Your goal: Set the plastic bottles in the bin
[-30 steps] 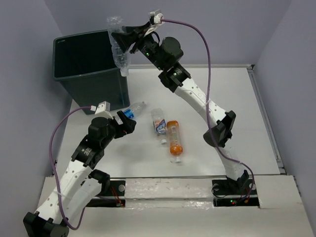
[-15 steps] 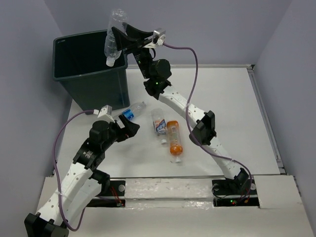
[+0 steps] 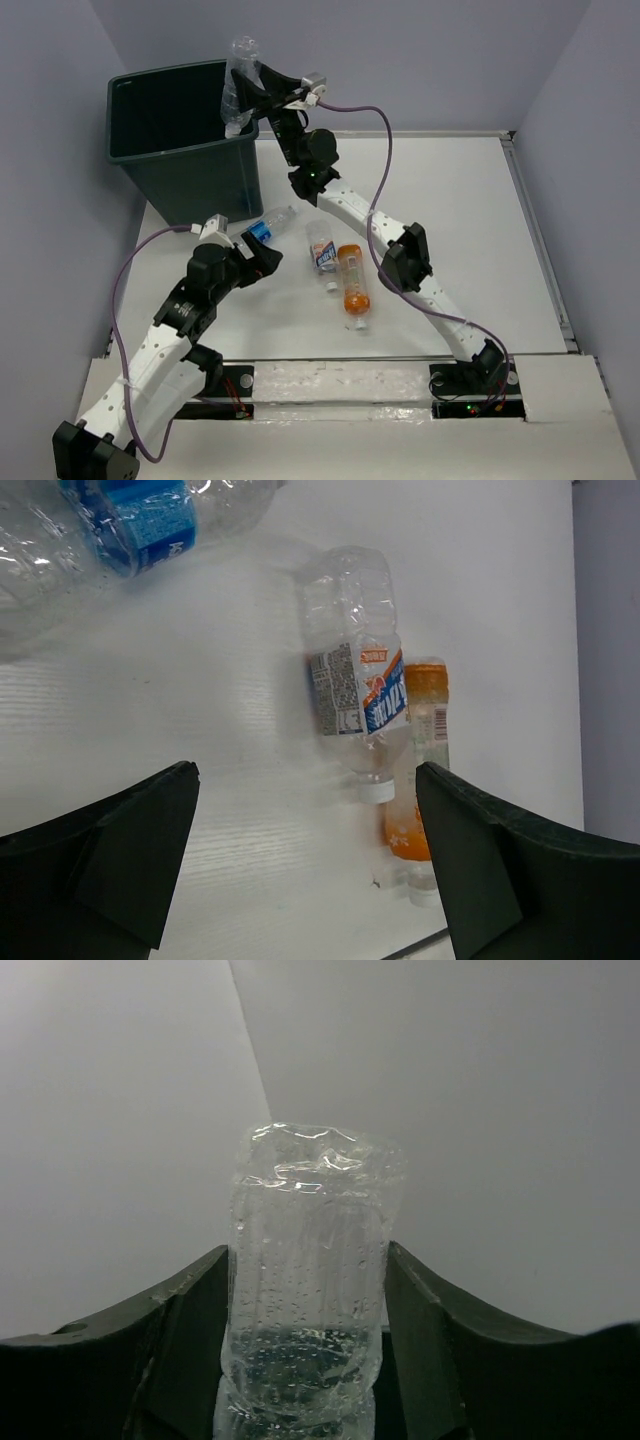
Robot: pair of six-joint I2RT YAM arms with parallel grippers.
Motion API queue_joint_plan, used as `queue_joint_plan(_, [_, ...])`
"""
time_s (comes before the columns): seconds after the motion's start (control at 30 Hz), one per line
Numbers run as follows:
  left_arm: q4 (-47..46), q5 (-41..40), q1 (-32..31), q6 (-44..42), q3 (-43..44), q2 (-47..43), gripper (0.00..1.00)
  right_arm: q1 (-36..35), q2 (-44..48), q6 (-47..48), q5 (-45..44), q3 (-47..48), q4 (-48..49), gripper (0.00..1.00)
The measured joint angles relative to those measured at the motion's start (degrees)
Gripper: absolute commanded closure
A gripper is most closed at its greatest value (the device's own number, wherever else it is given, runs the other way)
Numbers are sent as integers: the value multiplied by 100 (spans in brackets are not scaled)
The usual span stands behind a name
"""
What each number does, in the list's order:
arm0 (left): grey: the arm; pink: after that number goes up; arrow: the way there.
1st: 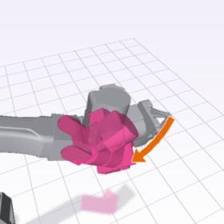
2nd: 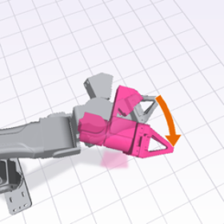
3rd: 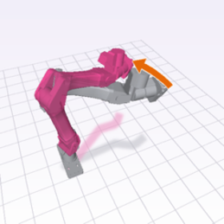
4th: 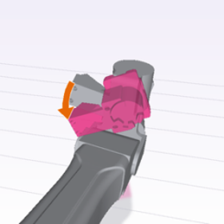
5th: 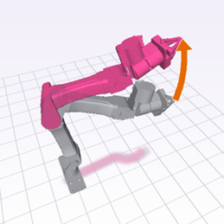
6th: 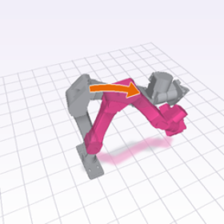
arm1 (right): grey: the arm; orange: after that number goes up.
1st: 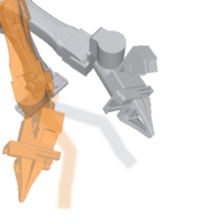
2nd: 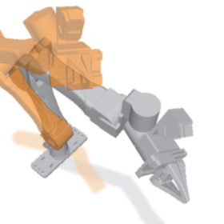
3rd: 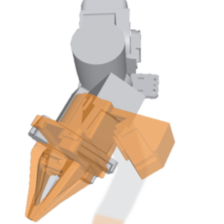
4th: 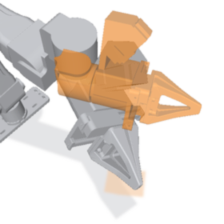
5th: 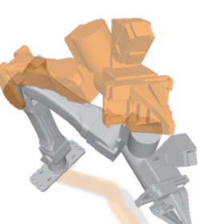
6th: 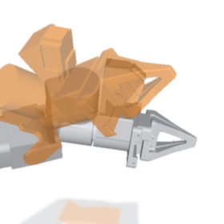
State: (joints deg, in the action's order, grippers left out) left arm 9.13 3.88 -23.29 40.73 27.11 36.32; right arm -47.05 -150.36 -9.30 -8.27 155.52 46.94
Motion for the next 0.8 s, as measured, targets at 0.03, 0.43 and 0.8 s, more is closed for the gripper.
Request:
queue_joint_plan(0.03, [-13, -107, 0, -11, 0, 52, 1, 9, 2, 35, 63, -20, 0, 14])
queue_joint_plan(0.43, [-70, -1443, 0, -328, 46, 520, 1, 15, 2100, 494, 1196, -2826, -1226, 6])
queue_joint_plan(0.8, [37, -1746, -26, -1255, 1217, 1718, 1, 306, 7095, -109, 1150, -8614, -960, 9])
